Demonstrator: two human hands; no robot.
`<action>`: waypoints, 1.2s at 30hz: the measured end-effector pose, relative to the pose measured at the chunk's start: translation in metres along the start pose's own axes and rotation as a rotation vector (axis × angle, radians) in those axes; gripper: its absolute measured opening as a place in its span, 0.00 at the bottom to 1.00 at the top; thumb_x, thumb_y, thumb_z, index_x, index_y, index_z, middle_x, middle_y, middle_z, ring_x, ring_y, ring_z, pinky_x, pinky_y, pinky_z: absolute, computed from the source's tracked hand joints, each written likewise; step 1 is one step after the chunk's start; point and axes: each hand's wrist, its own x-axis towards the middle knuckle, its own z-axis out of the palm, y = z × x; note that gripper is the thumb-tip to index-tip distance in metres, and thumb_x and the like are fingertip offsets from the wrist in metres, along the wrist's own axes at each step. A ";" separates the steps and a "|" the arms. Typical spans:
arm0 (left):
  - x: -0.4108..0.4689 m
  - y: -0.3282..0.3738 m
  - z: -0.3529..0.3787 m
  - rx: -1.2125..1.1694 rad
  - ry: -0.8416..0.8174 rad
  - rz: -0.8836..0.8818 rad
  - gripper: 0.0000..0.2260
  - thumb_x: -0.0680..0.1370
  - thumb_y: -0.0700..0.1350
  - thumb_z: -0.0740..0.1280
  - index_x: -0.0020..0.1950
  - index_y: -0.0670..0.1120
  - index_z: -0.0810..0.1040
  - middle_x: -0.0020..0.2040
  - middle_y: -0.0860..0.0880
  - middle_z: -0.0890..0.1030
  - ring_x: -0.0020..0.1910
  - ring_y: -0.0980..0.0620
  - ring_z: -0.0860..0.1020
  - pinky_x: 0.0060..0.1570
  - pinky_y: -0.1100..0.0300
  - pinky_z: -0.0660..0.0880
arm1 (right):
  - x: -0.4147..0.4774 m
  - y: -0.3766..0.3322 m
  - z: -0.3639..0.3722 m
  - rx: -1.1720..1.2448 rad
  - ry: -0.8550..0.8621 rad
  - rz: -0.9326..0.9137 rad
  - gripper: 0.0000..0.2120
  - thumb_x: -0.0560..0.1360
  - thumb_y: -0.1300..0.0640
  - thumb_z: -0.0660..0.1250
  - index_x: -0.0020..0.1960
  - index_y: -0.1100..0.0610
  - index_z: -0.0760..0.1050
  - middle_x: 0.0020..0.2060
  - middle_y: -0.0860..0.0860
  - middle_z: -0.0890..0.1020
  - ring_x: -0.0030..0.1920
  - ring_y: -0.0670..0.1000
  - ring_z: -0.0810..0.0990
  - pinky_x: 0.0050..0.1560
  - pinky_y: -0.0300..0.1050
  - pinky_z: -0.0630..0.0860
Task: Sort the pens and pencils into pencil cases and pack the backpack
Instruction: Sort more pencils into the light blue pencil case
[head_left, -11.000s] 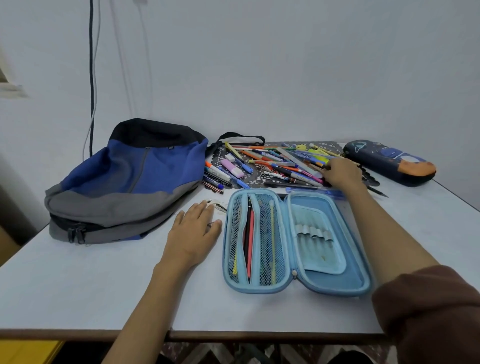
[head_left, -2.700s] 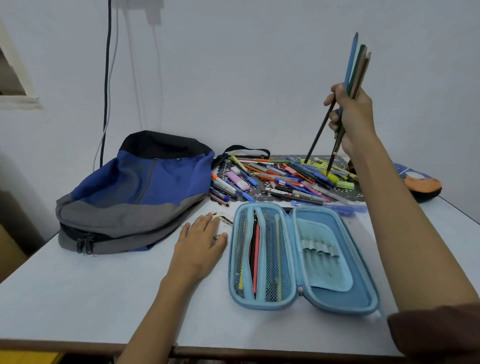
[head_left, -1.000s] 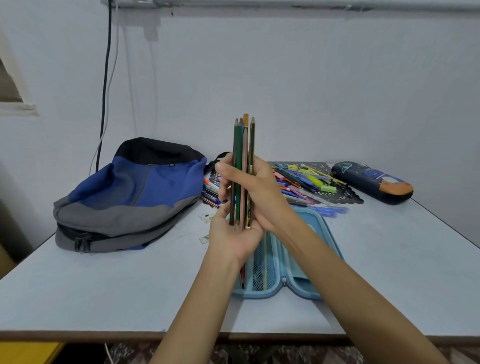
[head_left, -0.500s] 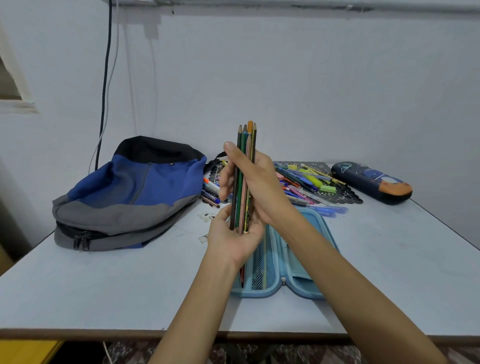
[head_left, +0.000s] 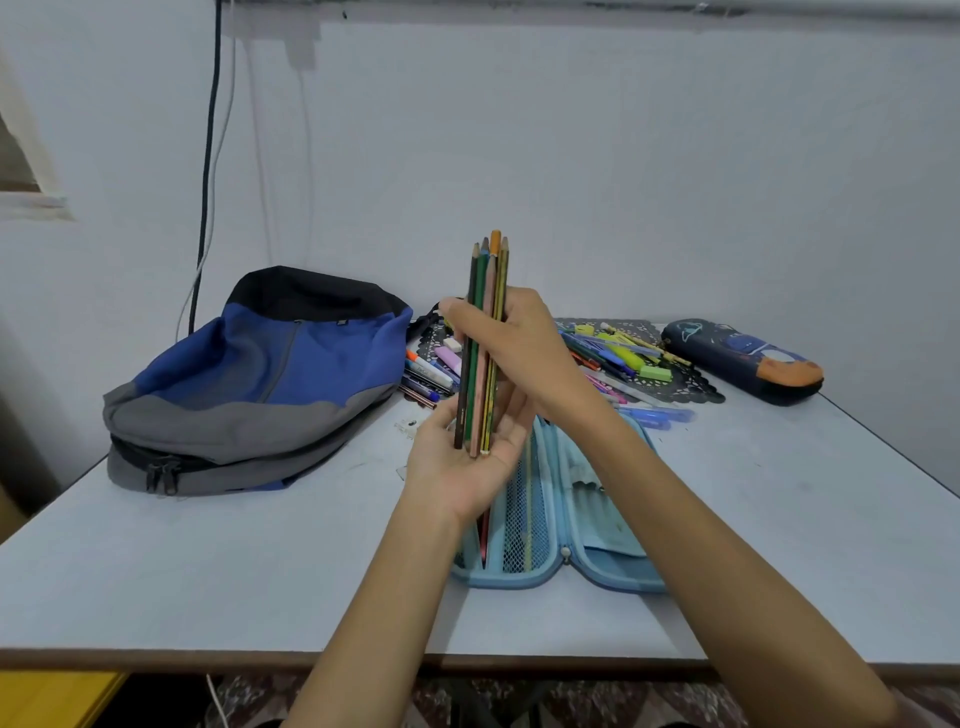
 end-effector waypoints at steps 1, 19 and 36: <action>0.002 0.006 -0.002 0.087 0.026 0.036 0.16 0.78 0.41 0.58 0.49 0.32 0.81 0.48 0.36 0.83 0.45 0.39 0.83 0.50 0.43 0.80 | 0.002 0.002 -0.001 0.010 0.031 0.016 0.18 0.77 0.54 0.67 0.30 0.57 0.72 0.25 0.49 0.72 0.27 0.47 0.71 0.33 0.41 0.69; 0.016 0.055 -0.041 2.350 0.307 0.355 0.06 0.71 0.49 0.73 0.37 0.53 0.77 0.38 0.54 0.80 0.40 0.53 0.77 0.35 0.62 0.69 | 0.011 0.109 -0.003 0.192 0.175 0.543 0.06 0.73 0.55 0.68 0.47 0.57 0.74 0.34 0.59 0.67 0.25 0.51 0.62 0.20 0.36 0.58; 0.020 0.055 -0.043 2.401 0.355 0.487 0.09 0.74 0.51 0.67 0.40 0.46 0.76 0.36 0.53 0.77 0.42 0.49 0.76 0.39 0.57 0.65 | -0.006 0.092 0.017 0.001 -0.261 0.675 0.18 0.73 0.45 0.71 0.43 0.56 0.67 0.27 0.51 0.69 0.20 0.49 0.69 0.19 0.39 0.67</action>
